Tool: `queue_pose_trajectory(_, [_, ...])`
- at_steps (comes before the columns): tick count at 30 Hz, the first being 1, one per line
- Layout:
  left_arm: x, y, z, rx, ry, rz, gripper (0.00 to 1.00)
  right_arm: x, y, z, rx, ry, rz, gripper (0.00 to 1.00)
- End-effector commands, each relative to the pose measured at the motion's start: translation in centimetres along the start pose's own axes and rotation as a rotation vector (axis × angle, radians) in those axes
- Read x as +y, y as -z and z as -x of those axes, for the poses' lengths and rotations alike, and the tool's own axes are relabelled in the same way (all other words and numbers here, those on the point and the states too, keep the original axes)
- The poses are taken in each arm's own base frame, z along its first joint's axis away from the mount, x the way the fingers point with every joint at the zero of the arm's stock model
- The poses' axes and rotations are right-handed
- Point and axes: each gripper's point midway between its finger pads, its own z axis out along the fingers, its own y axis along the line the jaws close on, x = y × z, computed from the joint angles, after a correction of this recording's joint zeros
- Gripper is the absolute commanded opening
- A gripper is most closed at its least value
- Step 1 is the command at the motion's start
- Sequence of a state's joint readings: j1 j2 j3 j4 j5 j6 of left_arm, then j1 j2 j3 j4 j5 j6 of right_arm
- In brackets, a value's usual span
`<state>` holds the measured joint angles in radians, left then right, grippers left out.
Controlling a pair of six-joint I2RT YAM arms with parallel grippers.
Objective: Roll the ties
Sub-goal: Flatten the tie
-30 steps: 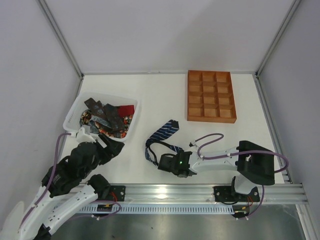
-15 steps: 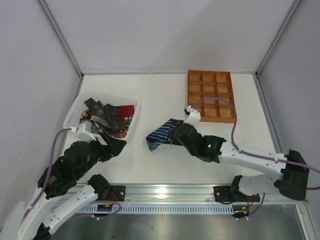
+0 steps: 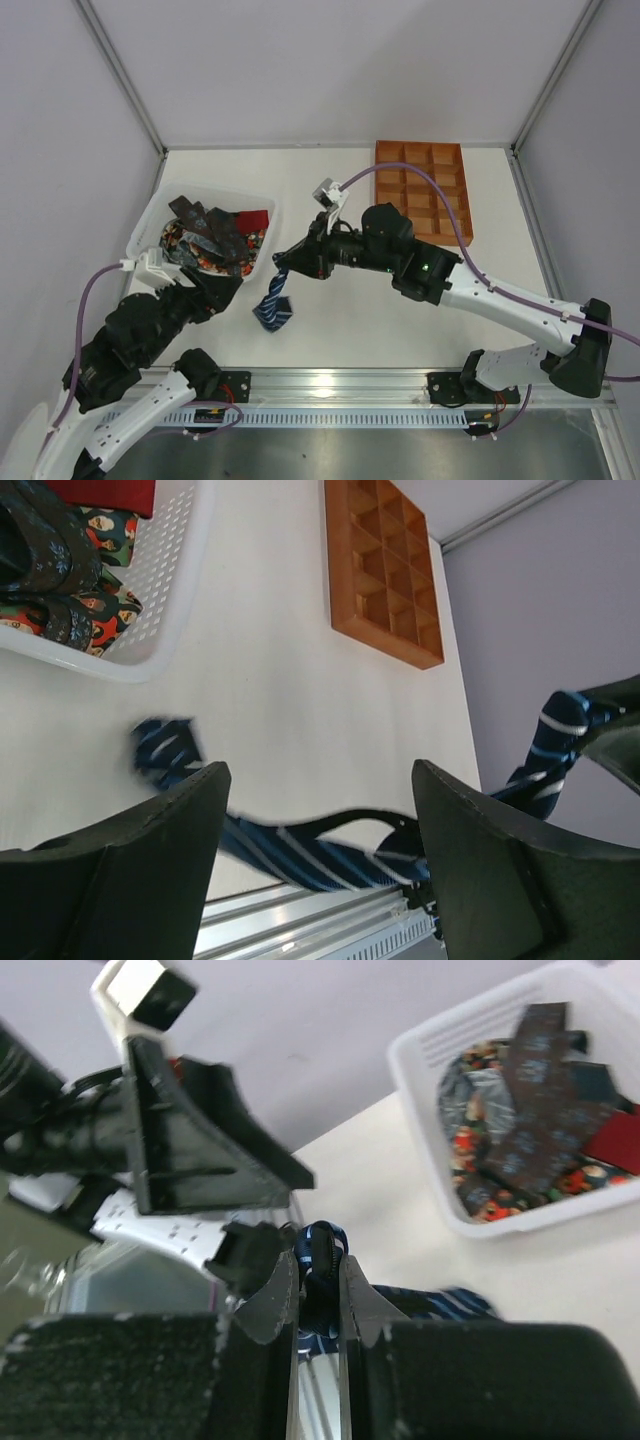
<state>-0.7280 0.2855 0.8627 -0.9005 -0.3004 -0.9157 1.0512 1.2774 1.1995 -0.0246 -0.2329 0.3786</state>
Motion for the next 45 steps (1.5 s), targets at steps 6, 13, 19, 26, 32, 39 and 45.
queue_pose_trajectory(6, [-0.5, 1.9, 2.1, -0.109, 0.090, -0.066, 0.78, 3.1, 2.6, 1.2, -0.007, 0.244, 0.144, 0.00])
queue_pose_trajectory(13, [-2.2, -0.5, -0.1, -0.016, 0.031, -0.131, 0.75, -8.2, 8.6, -6.3, -0.080, 0.153, -0.215, 0.00])
queue_pose_trajectory(19, [-6.4, -4.0, -6.3, 0.257, -0.054, -0.354, 0.61, -12.8, 13.4, -11.1, -0.244, -0.032, -0.403, 0.00])
queue_pose_trajectory(26, [-5.7, -7.4, -12.6, 0.458, -0.050, -0.378, 0.50, -18.8, 21.2, -15.4, -0.462, -0.332, -0.772, 0.11])
queue_pose_trajectory(32, [-5.0, -7.8, -15.8, 0.539, -0.056, -0.374, 0.49, -20.6, 26.1, -15.8, -0.541, -0.453, -1.017, 0.82])
queue_pose_trajectory(39, [-4.1, -8.2, -18.8, 0.628, -0.071, -0.332, 0.47, -20.1, 24.8, -16.6, -0.314, -0.494, -1.115, 0.88])
queue_pose_trajectory(45, [-1.8, -8.9, -21.6, 0.724, -0.085, -0.222, 0.30, -18.9, 21.5, -14.1, -0.150, -0.432, -1.095, 0.63])
